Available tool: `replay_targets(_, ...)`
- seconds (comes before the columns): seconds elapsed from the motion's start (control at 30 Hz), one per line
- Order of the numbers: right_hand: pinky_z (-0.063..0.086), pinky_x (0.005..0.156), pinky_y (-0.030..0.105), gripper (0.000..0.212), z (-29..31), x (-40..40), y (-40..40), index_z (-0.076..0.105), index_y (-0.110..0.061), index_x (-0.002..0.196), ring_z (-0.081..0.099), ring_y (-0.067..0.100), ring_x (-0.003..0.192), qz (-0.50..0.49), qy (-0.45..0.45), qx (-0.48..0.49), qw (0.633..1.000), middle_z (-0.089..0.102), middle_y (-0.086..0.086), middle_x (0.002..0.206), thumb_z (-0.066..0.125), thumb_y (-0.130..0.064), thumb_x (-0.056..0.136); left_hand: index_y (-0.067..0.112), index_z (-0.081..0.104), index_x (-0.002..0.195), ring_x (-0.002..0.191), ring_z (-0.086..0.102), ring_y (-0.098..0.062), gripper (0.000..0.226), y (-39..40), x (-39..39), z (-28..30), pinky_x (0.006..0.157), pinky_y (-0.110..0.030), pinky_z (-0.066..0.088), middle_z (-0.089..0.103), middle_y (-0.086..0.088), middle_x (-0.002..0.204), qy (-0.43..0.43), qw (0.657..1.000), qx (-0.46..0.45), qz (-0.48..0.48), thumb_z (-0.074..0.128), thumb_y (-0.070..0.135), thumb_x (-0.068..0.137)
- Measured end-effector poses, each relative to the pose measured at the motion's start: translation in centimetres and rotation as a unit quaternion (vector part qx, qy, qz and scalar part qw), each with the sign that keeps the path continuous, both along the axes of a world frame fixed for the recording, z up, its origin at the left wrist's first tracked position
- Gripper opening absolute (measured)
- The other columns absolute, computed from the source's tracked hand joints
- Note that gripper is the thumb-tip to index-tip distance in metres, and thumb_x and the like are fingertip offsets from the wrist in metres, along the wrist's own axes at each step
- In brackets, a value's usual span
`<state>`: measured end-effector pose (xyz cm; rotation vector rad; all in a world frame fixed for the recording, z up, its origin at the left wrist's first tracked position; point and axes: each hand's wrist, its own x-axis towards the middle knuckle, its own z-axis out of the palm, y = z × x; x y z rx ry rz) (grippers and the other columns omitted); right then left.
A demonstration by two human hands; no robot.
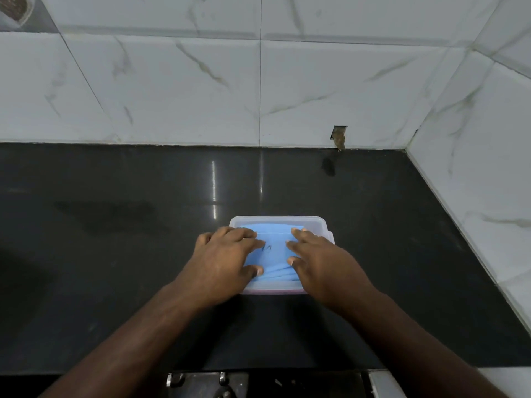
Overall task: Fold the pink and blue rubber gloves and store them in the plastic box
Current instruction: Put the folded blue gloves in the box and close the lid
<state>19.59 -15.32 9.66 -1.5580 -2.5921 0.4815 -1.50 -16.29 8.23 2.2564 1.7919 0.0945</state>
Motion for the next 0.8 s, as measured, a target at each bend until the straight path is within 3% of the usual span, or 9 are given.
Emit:
replay_targets(0.1, 0.045, 0.101, 0.029, 0.035, -0.2, 1.4, -1.8, 0.066, -0.021, 0.125, 0.053, 0.017, 0.128, 0.013, -0.018, 0.073, 0.997, 0.055, -0.002, 0.142, 0.057, -0.034, 0.094, 0.042, 0.054, 0.136, 0.138, 0.036, -0.008, 0.045, -1.7, -0.4, -0.9, 0.108, -0.037, 0.029, 0.045, 0.021, 0.145, -0.036, 0.999, 0.036, 0.005, 0.052, 0.05, 0.092)
replay_targets(0.23, 0.053, 0.091, 0.034, 0.037, -1.9, 2.3, -2.6, 0.074, -0.025, 0.105, 0.069, 0.018, 0.107, -0.011, -0.052, 0.009, 0.999, 0.07, 0.0, 0.122, 0.063, -0.043, 0.074, 0.036, 0.071, 0.117, 0.119, 0.059, -0.014, 0.036, -2.5, -0.4, -1.8, 0.093, -0.039, 0.05, 0.063, 0.016, 0.126, -0.061, 0.996, 0.062, 0.013, 0.055, 0.043, 0.085)
replay_targets(0.3, 0.043, 0.101, 0.036, 0.041, -2.3, 2.0, -2.0, 0.072, -0.021, 0.113, 0.065, 0.02, 0.116, -0.003, -0.051, 0.013, 0.999, 0.066, 0.004, 0.129, 0.061, -0.038, 0.077, 0.034, 0.072, 0.116, 0.117, 0.061, -0.016, 0.036, -2.1, -0.2, -1.8, 0.092, -0.041, 0.053, 0.065, 0.013, 0.125, -0.062, 0.996, 0.068, 0.019, 0.055, 0.041, 0.085)
replay_targets(0.37, 0.016, 0.114, 0.03, 0.045, -2.0, 1.6, -0.8, 0.057, -0.019, 0.135, 0.042, 0.018, 0.139, 0.006, -0.03, 0.003, 1.0, 0.045, 0.003, 0.151, 0.05, -0.033, 0.093, 0.031, 0.072, 0.117, 0.119, 0.06, -0.017, 0.038, -1.3, -0.1, -1.8, 0.095, -0.043, 0.052, 0.065, 0.01, 0.127, -0.064, 0.995, 0.075, 0.026, 0.054, 0.04, 0.085)
replay_targets(0.43, 0.003, 0.116, 0.021, 0.046, -2.2, 1.7, 0.7, 0.042, -0.021, 0.146, 0.021, 0.013, 0.148, 0.01, -0.018, -0.002, 1.0, 0.026, -0.002, 0.161, 0.042, -0.032, 0.102, 0.028, 0.073, 0.117, 0.119, 0.061, -0.019, 0.036, -0.2, -0.1, -1.8, 0.097, -0.041, 0.052, 0.066, 0.007, 0.127, -0.075, 0.994, 0.077, 0.036, 0.057, 0.037, 0.086)
replay_targets(0.63, 0.026, 0.114, 0.036, 0.045, -1.9, 0.8, 5.5, 0.043, -0.025, 0.145, 0.028, 0.023, 0.144, -0.025, -0.023, -0.024, 0.999, 0.027, -0.005, 0.16, 0.046, -0.035, 0.101, 0.023, 0.07, 0.124, 0.129, 0.053, -0.017, 0.032, 5.0, -0.3, -2.4, 0.11, -0.027, 0.035, 0.061, 0.005, 0.137, -0.104, 0.989, 0.09, 0.051, 0.064, 0.023, 0.093)
replay_targets(0.8, 0.039, 0.102, 0.038, 0.043, -1.9, -0.1, 10.0, 0.05, -0.019, 0.138, 0.045, 0.027, 0.131, -0.053, 0.0, -0.016, 0.998, 0.048, -0.001, 0.147, 0.053, -0.032, 0.097, 0.018, 0.069, 0.125, 0.133, 0.049, -0.017, 0.032, 10.3, -0.6, -2.2, 0.11, -0.023, 0.031, 0.059, 0.0, 0.14, -0.135, 0.986, 0.074, 0.06, 0.06, 0.018, 0.095)
